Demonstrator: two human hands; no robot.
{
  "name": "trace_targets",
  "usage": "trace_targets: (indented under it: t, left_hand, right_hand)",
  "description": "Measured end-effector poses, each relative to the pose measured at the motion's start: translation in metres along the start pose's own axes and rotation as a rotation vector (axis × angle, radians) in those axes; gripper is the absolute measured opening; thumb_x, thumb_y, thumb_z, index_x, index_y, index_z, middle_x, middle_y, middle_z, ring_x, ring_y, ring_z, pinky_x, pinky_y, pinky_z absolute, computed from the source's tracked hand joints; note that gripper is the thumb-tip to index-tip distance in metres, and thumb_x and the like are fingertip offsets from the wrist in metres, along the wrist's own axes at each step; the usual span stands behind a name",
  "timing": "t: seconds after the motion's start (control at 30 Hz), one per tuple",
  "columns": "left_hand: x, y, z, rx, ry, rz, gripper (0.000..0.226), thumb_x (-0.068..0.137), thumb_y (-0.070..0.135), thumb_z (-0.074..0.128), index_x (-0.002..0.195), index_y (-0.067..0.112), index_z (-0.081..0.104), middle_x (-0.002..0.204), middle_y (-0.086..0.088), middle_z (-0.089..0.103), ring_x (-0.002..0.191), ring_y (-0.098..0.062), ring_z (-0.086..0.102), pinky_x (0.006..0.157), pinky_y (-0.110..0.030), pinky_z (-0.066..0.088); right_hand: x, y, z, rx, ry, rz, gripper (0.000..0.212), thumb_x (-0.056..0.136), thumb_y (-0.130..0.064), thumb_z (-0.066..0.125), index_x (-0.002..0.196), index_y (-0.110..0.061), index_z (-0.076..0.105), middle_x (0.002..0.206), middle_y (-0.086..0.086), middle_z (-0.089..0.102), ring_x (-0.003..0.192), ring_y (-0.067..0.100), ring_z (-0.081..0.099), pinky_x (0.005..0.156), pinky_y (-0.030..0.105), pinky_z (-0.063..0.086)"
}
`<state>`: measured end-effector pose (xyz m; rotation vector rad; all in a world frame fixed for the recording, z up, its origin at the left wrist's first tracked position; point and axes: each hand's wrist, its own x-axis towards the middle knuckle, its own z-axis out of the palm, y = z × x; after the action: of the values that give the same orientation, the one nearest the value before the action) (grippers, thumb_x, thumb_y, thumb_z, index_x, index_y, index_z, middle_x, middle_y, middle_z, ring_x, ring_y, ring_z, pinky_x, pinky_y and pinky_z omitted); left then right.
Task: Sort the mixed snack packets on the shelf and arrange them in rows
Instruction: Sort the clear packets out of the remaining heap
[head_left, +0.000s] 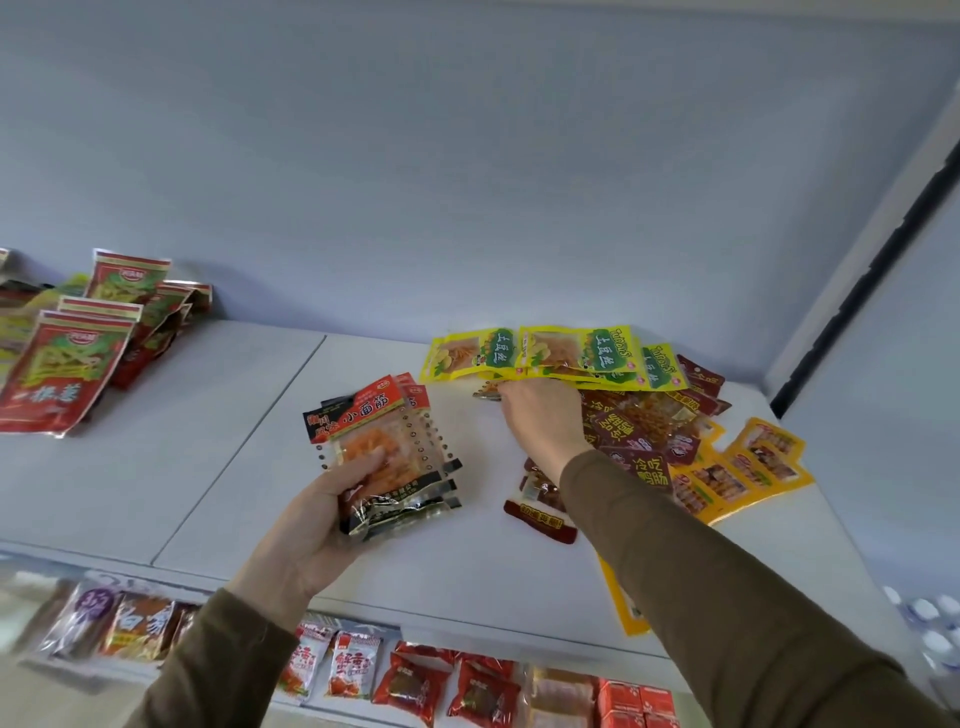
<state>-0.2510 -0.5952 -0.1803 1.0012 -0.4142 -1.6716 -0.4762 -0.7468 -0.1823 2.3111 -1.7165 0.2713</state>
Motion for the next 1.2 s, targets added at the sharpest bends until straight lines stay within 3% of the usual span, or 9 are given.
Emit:
trace_targets:
  t: [0.17,0.4,0.5,0.63,0.8,0.9,1.0,1.1,1.2]
  left_hand:
    - [-0.003,0.0,0.003,0.018,0.049,-0.001,0.048,0.084,0.017,0.073,0.131,0.009,0.062,0.123,-0.02,0.073,0.105,-0.036,0.074,0.074,-0.046,0.065]
    - [0.001,-0.003,0.017,0.065,0.061,-0.02,0.053,0.087,0.022,0.074,0.136,0.007,0.062,0.127,-0.018,0.071,0.114,-0.034,0.071,0.093,-0.049,0.06]
    - [0.003,-0.006,0.026,0.117,0.041,0.001,0.052,0.095,0.044,0.065,0.136,0.013,0.066,0.13,-0.016,0.07,0.117,-0.033,0.07,0.095,-0.051,0.059]
    - [0.007,-0.003,0.033,0.018,0.02,-0.047,0.085,0.081,0.083,0.056,0.121,0.01,0.076,0.128,-0.021,0.07,0.117,-0.039,0.069,0.093,-0.052,0.058]
    - [0.004,-0.008,0.04,0.168,-0.086,0.002,0.057,0.095,0.05,0.063,0.136,0.011,0.065,0.132,-0.021,0.067,0.114,-0.035,0.07,0.088,-0.045,0.061]
    - [0.003,-0.009,0.042,0.146,0.0,0.002,0.051,0.086,0.027,0.074,0.13,0.003,0.066,0.12,-0.023,0.072,0.1,-0.036,0.075,0.076,-0.043,0.064]
    - [0.002,-0.008,0.042,0.156,0.046,0.007,0.049,0.087,0.024,0.072,0.13,0.004,0.063,0.125,-0.022,0.071,0.109,-0.037,0.072,0.088,-0.047,0.062]
    - [0.001,-0.006,0.038,0.24,0.049,0.016,0.049,0.087,0.026,0.073,0.13,0.006,0.061,0.125,-0.02,0.071,0.115,-0.038,0.07,0.098,-0.048,0.057]
    - [-0.001,0.003,0.031,0.307,0.03,0.049,0.049,0.086,0.025,0.076,0.13,0.009,0.062,0.126,-0.017,0.072,0.116,-0.036,0.07,0.105,-0.05,0.052]
  right_hand:
    - [-0.007,-0.004,-0.018,0.427,0.279,0.075,0.026,0.105,-0.03,0.05,0.088,-0.028,0.07,0.053,-0.007,0.051,0.044,0.011,0.042,0.041,0.025,0.023]
    - [-0.041,-0.017,-0.052,1.227,0.452,0.076,0.021,0.105,-0.031,0.054,0.117,-0.033,0.072,0.085,-0.02,0.073,0.066,0.004,0.066,0.048,0.033,0.049]
    - [-0.067,-0.025,-0.051,1.185,0.374,-0.195,0.024,0.105,-0.028,0.056,0.121,-0.034,0.071,0.116,-0.021,0.072,0.089,0.009,0.072,0.066,0.042,0.057]
    - [-0.091,-0.021,-0.031,0.921,0.343,-0.528,0.027,0.096,-0.009,0.069,0.12,-0.02,0.076,0.13,-0.004,0.07,0.122,0.014,0.064,0.096,0.039,0.055]
    - [-0.096,-0.016,-0.038,0.771,0.264,-0.655,0.029,0.1,-0.037,0.061,0.123,-0.026,0.074,0.136,-0.007,0.065,0.127,0.017,0.056,0.101,0.035,0.049]
    - [-0.094,-0.016,-0.049,1.111,0.028,-0.443,0.038,0.097,-0.056,0.055,0.116,-0.029,0.073,0.133,-0.014,0.066,0.127,0.003,0.055,0.106,0.025,0.045]
    - [-0.076,-0.015,-0.049,1.41,-0.11,0.0,0.036,0.097,-0.051,0.061,0.124,-0.028,0.062,0.136,-0.016,0.058,0.132,0.007,0.051,0.109,0.03,0.041]
    - [-0.057,-0.022,-0.043,1.528,-0.577,0.229,0.086,0.085,-0.063,0.068,0.155,-0.033,0.028,0.16,-0.008,0.034,0.148,0.019,0.032,0.107,0.036,0.028]
    - [-0.05,-0.041,-0.036,1.642,-0.74,0.34,0.115,0.067,-0.067,0.081,0.158,-0.034,0.02,0.155,0.003,0.046,0.141,0.026,0.044,0.116,0.041,0.032]
